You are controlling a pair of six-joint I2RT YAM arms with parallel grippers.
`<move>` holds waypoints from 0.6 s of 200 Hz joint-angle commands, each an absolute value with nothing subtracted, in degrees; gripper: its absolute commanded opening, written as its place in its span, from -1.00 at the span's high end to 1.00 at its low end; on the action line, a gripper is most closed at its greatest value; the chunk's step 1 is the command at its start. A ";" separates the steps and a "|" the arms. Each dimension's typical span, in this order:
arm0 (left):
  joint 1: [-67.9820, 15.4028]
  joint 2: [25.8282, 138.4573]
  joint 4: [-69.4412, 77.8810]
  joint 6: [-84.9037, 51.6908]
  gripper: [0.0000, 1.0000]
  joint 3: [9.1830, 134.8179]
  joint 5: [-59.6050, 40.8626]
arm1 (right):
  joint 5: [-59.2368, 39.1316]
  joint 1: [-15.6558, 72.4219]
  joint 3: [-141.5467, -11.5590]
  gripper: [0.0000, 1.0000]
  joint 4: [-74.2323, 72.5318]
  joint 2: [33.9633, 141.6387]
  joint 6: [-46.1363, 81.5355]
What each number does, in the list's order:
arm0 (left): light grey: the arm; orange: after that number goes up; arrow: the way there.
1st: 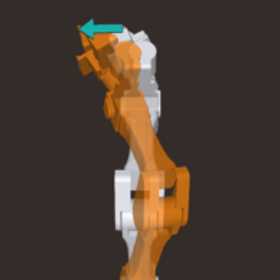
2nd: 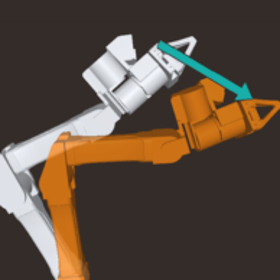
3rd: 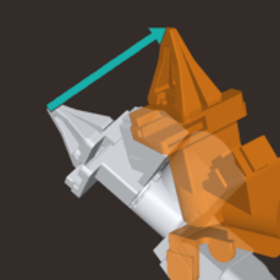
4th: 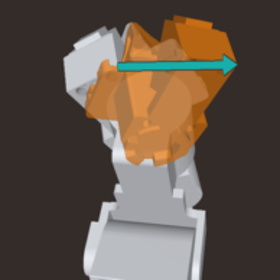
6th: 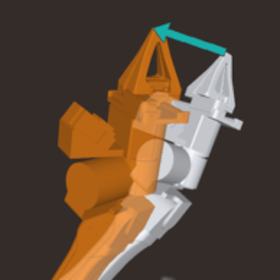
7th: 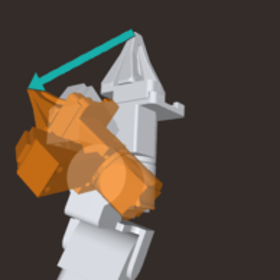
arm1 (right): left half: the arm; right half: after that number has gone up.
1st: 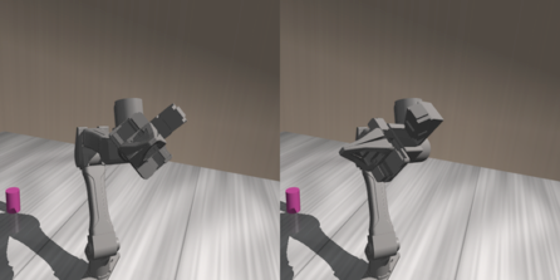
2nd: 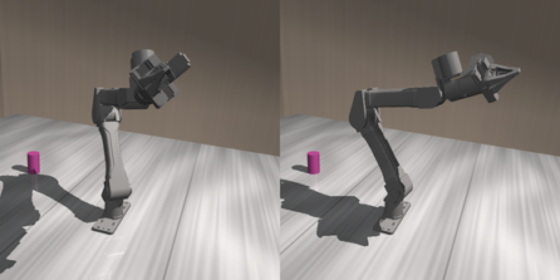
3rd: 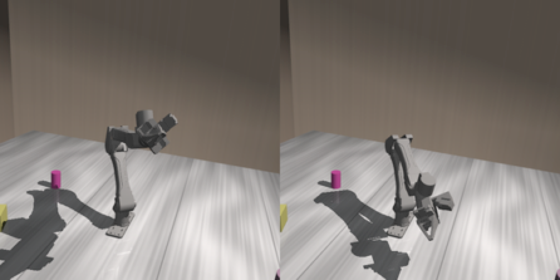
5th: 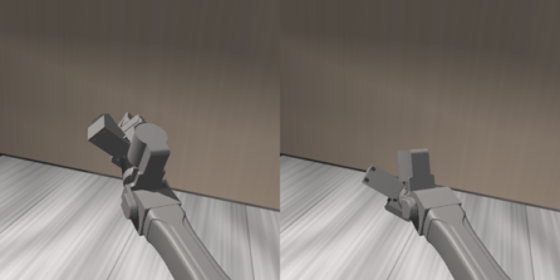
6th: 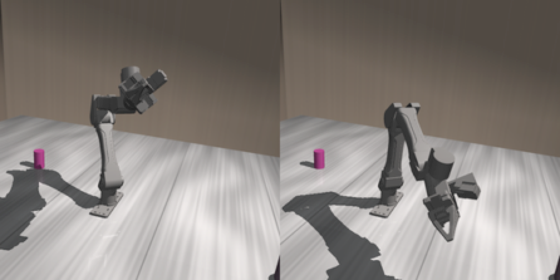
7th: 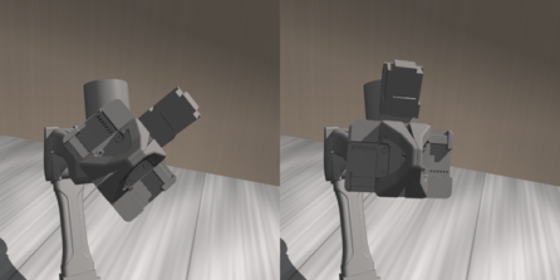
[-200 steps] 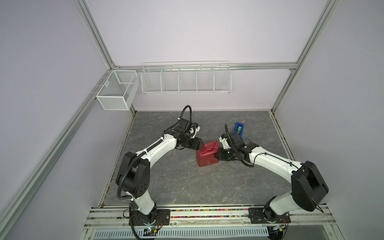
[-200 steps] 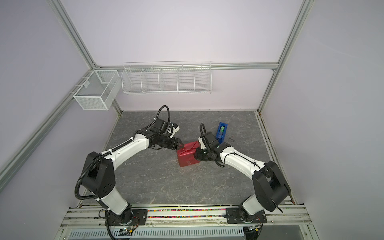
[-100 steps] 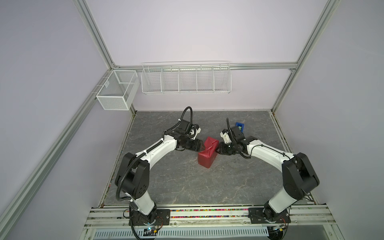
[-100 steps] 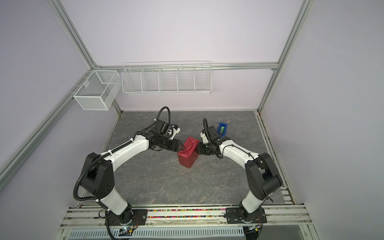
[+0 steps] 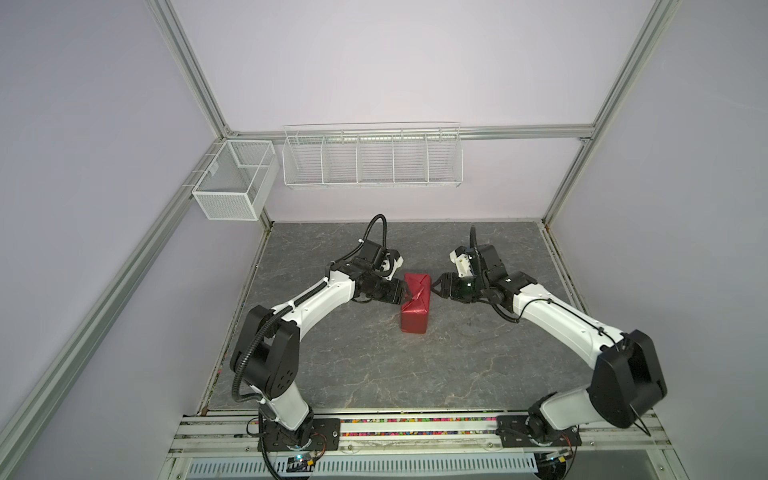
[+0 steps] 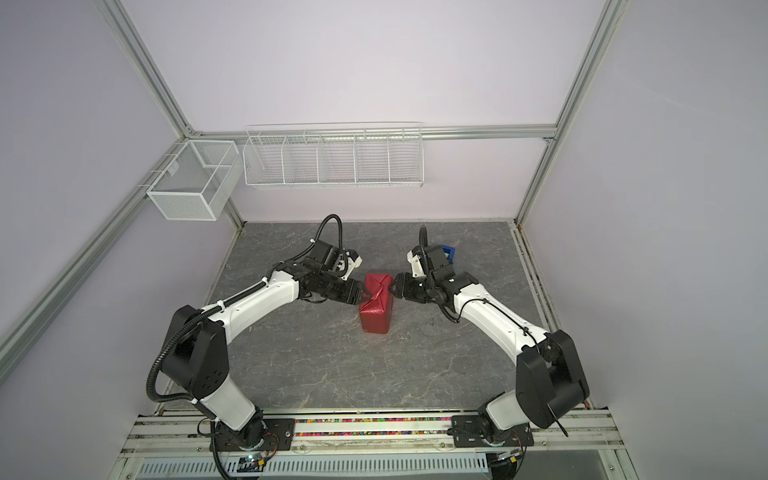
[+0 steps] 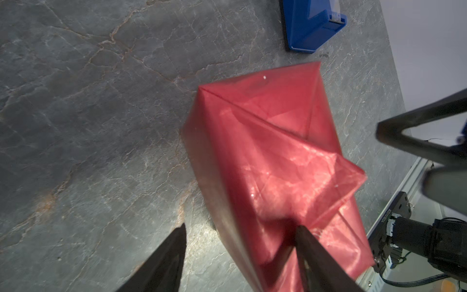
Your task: Wrap the gift box in paper
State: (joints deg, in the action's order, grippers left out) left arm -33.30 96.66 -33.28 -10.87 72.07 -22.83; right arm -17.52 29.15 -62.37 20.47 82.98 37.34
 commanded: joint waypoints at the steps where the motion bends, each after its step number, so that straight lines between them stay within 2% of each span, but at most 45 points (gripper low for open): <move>1: -34.24 99.63 -39.29 -10.20 -0.35 69.68 -20.30 | -19.18 30.24 -62.14 -0.57 20.12 83.09 44.02; 16: -34.23 99.58 -39.20 -10.28 -0.36 69.72 -20.30 | -20.17 31.05 -63.93 -0.75 20.44 85.50 46.04; 31: -34.23 99.60 -39.11 -10.41 -0.35 69.69 -20.36 | -20.48 31.40 -65.80 -0.82 21.52 88.60 48.39; 120: -34.20 99.18 -38.76 -10.61 -0.35 68.82 -20.56 | -22.37 31.29 -66.61 -0.54 16.97 96.47 52.27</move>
State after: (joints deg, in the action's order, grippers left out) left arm -33.39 96.66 -33.04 -11.31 71.99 -22.85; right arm -21.30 31.38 -66.06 19.27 95.68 50.11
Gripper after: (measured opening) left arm 0.677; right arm 0.792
